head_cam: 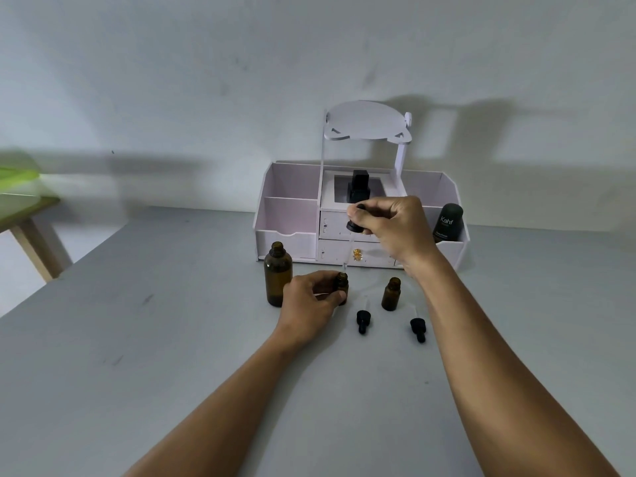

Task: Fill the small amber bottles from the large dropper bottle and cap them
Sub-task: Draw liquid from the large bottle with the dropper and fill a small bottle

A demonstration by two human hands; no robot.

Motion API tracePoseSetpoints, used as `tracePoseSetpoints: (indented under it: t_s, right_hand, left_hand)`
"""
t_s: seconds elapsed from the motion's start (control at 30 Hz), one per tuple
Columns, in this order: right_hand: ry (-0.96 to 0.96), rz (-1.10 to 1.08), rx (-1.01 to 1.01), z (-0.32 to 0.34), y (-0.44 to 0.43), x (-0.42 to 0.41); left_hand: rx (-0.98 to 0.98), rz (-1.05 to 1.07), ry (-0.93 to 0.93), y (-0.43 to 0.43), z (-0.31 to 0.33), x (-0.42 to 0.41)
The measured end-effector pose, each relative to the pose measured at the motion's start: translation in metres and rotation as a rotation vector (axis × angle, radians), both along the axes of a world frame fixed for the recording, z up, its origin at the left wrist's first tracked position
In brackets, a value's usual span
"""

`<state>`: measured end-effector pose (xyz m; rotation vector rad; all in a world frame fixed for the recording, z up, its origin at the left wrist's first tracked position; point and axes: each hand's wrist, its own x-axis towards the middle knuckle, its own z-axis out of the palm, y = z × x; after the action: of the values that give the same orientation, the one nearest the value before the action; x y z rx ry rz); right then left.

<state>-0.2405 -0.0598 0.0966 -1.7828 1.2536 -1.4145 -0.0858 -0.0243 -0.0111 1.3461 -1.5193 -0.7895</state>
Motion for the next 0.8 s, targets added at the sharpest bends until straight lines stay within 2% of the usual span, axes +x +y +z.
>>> tracePoseSetpoints:
  t_s: [0.37,0.8]
  right_hand:
    - [-0.015,-0.016,-0.020,-0.0004,-0.0014,-0.0006]
    - [0.060,0.009,-0.001,0.0000,0.0028,0.0042]
  left_hand:
    - [0.010,0.000,-0.008,0.0012,0.0016,0.0004]
    - [-0.008,0.007,-0.008,0.0018,0.0020,-0.0006]
